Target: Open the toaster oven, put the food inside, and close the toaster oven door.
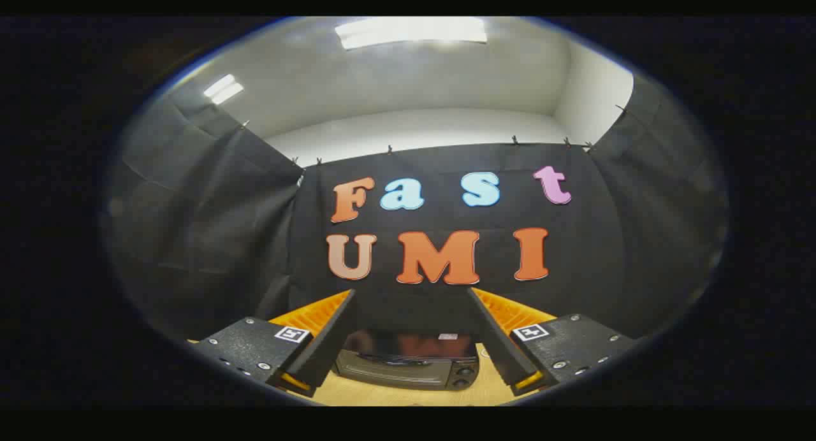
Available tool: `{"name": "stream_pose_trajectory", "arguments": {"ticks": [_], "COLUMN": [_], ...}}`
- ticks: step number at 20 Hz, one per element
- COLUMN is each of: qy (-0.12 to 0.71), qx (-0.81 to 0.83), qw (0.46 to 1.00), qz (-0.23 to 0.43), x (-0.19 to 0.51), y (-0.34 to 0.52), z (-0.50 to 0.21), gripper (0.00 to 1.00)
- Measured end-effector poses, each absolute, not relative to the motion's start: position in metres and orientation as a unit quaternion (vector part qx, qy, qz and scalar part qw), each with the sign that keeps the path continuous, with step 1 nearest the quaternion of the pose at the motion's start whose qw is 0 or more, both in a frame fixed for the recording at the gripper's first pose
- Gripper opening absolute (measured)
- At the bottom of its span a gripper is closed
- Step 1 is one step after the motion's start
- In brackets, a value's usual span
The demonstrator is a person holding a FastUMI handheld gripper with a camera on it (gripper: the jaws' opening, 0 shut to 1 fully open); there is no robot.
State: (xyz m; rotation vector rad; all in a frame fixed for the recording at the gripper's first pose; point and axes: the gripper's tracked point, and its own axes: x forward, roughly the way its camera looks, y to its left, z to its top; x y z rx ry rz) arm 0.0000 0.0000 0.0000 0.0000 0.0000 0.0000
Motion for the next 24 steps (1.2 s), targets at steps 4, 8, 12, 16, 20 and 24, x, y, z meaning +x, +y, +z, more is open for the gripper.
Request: {"name": "stream_pose_trajectory", "arguments": {"ticks": [4,8,12,16,20,24], "qy": [0.004,0.007,0.009,0.027,0.033,0.054], "qx": [0.002,0.004,0.009,0.018,0.028,0.019], "qw": [1.0,1.0,1.0,0.999,0.999,0.998], "qz": [0.0,0.0,-0.007,-0.004,0.017,0.019], "x": [0.005,0.008,0.015,0.026,0.041,0.059], "y": [0.002,0.002,-0.001,0.007,0.027,0.037], "z": [-0.007,-0.01,-0.015,-0.033,-0.053,-0.084], "gripper": [1.0,1.0,0.99,0.99,0.99,1.0]}}
